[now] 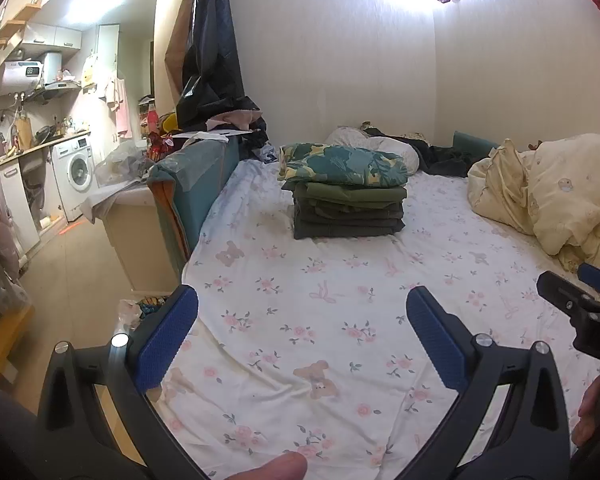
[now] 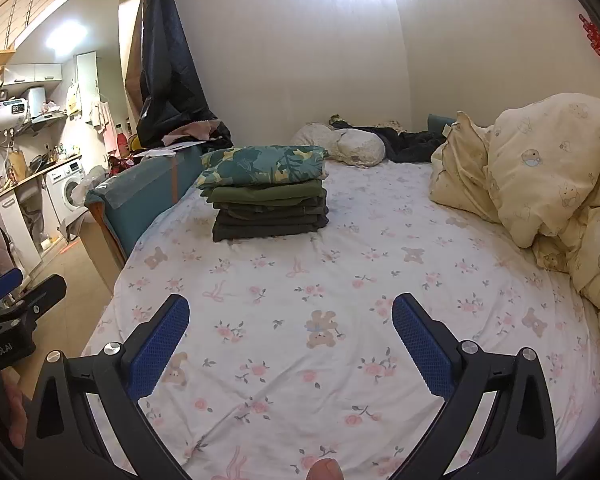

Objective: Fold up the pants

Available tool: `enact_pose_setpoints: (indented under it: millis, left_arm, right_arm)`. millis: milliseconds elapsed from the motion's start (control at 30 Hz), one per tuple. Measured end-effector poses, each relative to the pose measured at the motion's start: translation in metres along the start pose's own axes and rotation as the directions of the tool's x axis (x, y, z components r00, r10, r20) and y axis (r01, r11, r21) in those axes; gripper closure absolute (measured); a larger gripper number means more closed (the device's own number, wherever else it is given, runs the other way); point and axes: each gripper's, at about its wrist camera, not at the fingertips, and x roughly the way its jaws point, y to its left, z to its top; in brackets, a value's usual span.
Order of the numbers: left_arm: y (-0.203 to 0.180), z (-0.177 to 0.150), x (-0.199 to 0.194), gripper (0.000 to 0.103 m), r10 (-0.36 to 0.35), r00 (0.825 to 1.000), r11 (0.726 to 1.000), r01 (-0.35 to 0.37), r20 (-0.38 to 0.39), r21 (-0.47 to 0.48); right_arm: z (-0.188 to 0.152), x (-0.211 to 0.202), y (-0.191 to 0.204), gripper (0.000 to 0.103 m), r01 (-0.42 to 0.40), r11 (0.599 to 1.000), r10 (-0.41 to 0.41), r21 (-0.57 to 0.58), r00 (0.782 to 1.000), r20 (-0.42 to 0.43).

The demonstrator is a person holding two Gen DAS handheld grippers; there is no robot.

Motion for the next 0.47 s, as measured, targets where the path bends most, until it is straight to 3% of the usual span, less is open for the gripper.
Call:
enact_pose_setpoints:
  millis: [467]
  left_arm:
    - [0.0055,0.0015,0.0009,0.0,-0.028,1.0,0.999,0.028,-0.013,-0.023]
  right_arm:
    - [-0.0005,-0.0028,0.0027,0.0,0.0,1.0,0.0,-0.015,1.0,0.006]
